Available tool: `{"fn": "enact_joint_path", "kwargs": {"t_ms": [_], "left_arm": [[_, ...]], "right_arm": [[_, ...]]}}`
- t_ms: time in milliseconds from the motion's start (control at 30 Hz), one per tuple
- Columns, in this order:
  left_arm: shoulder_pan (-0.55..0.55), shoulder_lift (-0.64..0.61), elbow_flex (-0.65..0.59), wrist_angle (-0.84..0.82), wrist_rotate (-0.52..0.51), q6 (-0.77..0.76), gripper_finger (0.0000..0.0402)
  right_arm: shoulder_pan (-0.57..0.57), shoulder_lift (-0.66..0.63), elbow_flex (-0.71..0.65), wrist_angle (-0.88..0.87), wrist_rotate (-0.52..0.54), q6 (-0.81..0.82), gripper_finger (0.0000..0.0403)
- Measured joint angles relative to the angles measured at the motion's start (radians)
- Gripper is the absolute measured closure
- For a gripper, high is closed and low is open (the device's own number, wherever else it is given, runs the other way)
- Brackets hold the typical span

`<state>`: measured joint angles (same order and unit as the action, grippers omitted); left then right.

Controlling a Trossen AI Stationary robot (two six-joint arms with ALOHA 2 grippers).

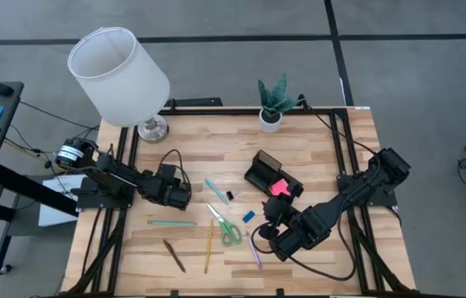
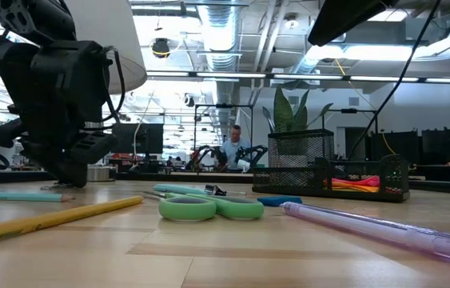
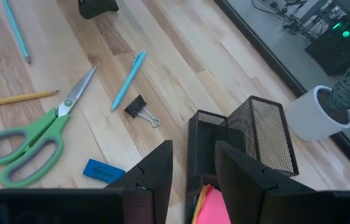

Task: Pick and place office supplies into organizer
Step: Put the left black binder clip into the desk organizer

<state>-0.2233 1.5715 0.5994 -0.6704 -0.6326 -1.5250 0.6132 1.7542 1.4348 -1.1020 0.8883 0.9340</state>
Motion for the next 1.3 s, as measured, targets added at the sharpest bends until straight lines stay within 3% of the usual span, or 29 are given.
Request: {"fn": "enact_joint_path", "kwargs": {"t_ms": [133, 267, 567, 800, 1033, 1300], "left_arm": [[-0.015, 0.003, 0.024, 0.019, -0.004, 0.026, 0.0276], [-0.020, 0.003, 0.072, 0.139, -0.051, 0.162, 0.0270], [0.014, 0.003, 0.182, 0.697, -0.125, 0.725, 0.0275], [0.073, 0.014, 0.194, 0.989, -0.038, 0.971, 0.0274], [0.112, 0.166, 0.229, 1.228, 0.090, 1.087, 0.0274], [0.130, 0.419, 0.464, 1.271, 0.112, 1.236, 0.0273]], "right_arm": [[0.000, 0.000, 0.000, 0.001, 0.000, 0.000, 0.0289], [0.000, 0.000, 0.000, 0.000, 0.001, 0.000, 0.0289], [-0.007, 0.000, 0.001, 0.045, 0.056, 0.009, 0.0289], [0.013, 0.000, 0.076, -0.025, 0.160, 0.008, 0.0289], [0.048, -0.002, 0.189, -0.102, 0.294, -0.003, 0.0289], [0.046, -0.002, 0.206, -0.102, 0.290, -0.026, 0.0289]]}}
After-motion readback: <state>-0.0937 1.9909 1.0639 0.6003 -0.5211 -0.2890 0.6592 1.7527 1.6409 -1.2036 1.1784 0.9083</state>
